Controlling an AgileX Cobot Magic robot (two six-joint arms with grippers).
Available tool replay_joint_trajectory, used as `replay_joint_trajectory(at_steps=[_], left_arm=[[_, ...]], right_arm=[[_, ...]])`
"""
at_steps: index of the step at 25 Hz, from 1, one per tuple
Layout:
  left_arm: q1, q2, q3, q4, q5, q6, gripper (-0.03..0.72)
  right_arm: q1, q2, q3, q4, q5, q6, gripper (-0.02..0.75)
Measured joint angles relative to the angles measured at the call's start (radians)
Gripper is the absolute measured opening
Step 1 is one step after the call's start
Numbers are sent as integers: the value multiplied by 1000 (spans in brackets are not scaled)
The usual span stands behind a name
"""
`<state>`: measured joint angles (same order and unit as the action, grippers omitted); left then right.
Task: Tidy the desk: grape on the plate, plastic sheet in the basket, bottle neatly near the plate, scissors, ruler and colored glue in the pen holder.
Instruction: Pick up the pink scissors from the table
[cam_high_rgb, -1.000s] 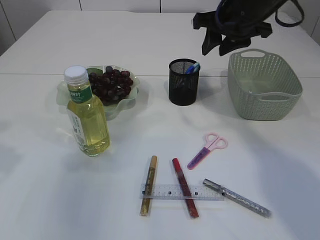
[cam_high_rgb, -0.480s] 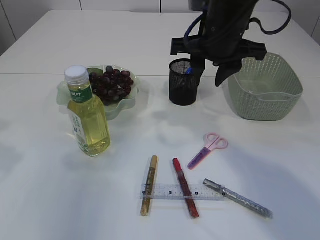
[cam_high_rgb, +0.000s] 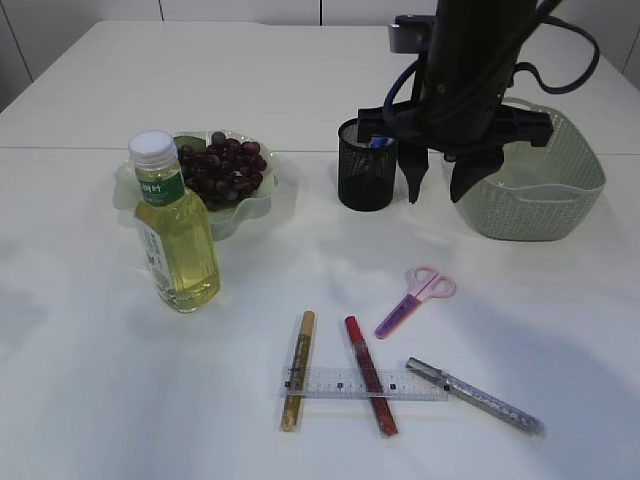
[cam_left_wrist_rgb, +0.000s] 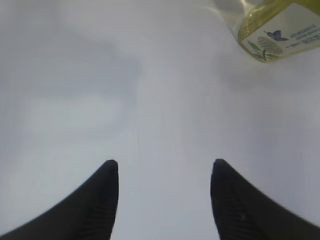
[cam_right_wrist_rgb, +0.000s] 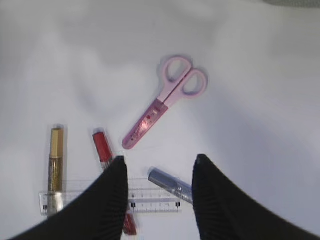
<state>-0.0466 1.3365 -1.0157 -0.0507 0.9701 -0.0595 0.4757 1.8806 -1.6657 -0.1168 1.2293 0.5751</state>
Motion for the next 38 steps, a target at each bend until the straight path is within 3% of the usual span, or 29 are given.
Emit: replay_joint_trajectory(at_steps=[10, 16, 25, 35, 38], left_arm=[[0, 0, 0, -8, -16, 0, 426], [0, 0, 0, -38, -16, 0, 426], [0, 0, 0, -44, -18, 0, 426], [0, 0, 0, -48, -20, 0, 426], [0, 0, 0, -48, -20, 0, 426]], right_arm=[[0, -63, 208, 78, 0, 89, 347], [0, -63, 215, 25, -37, 379, 347], [0, -63, 215, -40, -155, 464, 346], [0, 58, 209, 33, -215, 564, 426], [-7, 104, 192, 106, -234, 566, 430]])
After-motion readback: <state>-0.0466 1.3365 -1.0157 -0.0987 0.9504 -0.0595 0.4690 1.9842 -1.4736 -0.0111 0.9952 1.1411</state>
